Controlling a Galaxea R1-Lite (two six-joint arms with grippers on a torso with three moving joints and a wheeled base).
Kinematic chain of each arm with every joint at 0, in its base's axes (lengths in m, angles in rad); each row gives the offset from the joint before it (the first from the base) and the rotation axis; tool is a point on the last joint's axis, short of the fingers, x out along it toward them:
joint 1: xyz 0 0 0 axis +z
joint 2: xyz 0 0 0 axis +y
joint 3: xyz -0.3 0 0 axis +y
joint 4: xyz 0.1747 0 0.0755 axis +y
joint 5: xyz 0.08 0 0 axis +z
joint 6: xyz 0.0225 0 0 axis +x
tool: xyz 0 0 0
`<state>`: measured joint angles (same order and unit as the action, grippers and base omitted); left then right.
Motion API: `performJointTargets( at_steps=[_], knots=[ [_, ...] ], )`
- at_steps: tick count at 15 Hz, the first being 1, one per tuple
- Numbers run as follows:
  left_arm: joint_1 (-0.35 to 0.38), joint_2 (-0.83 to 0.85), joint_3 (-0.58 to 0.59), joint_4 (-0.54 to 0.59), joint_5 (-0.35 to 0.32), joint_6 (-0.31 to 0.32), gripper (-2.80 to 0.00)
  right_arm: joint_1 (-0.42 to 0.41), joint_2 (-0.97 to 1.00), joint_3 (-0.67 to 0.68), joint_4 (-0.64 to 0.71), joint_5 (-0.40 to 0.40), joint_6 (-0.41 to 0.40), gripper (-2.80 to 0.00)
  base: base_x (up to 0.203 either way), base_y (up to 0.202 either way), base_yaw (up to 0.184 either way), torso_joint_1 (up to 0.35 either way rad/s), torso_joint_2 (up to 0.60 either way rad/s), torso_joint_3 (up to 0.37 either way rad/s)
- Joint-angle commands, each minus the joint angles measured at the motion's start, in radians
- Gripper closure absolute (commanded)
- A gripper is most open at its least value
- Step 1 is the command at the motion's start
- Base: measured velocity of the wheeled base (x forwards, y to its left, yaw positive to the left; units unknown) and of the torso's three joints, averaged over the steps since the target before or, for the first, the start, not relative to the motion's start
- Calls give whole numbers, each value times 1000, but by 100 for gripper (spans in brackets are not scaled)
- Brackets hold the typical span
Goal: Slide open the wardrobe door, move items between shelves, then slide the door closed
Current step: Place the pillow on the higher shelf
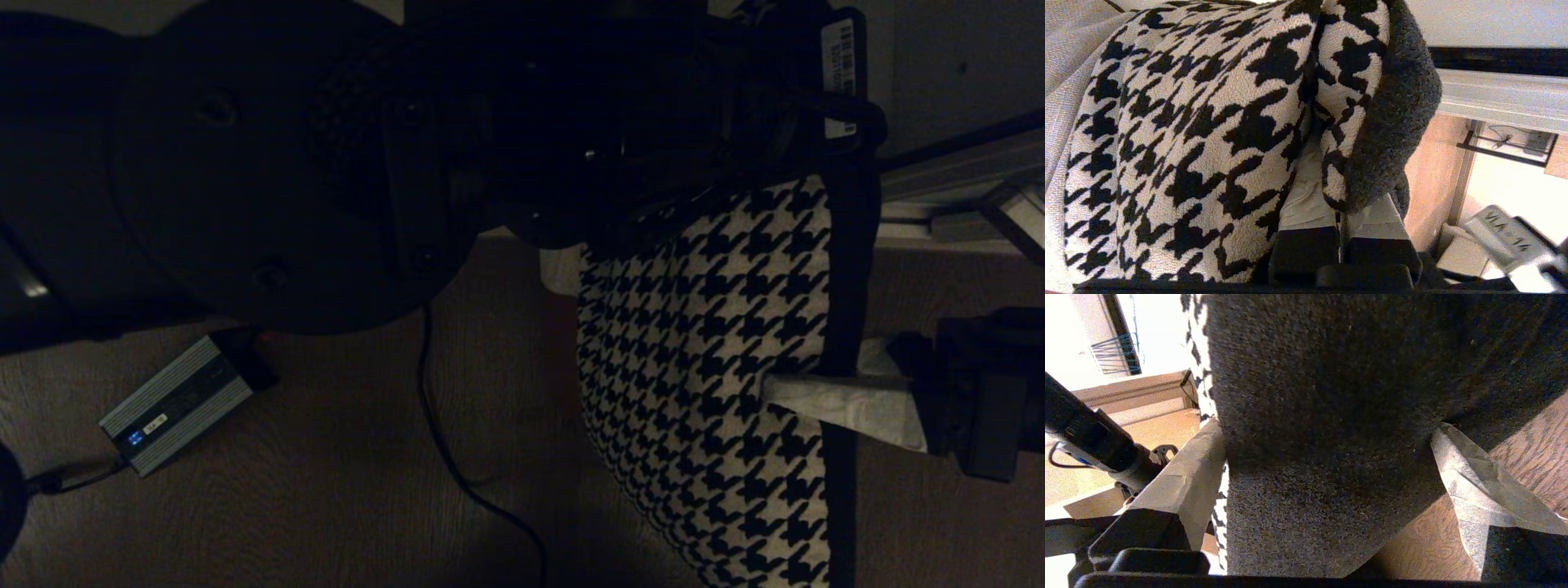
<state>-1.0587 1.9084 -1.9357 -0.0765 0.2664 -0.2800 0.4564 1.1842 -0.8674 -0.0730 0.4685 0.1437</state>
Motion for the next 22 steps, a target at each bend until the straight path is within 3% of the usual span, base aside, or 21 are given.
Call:
performJointTargets(
  at_steps=[1,2,10,16,22],
  knots=[
    [0,-8,0,-3,2,-2,0,1,37,2,1,1,2,-280,0,0,0,0,0,0],
    [0,-14,0,-3,2,-2,0,1,50,4,0,-3,2,0,0,0,0,0,0,0],
    [-1,-22,0,9,4,-4,0,3,1,-11,0,-1,37,0,0,0,0,0,0,0],
    [-8,-79,17,82,10,-9,0,93,-160,-40,32,7,148,0,0,0,0,0,0,0],
    [-20,-123,89,104,14,-14,0,104,-212,-93,114,5,278,0,0,0,0,0,0,0]
  ],
)
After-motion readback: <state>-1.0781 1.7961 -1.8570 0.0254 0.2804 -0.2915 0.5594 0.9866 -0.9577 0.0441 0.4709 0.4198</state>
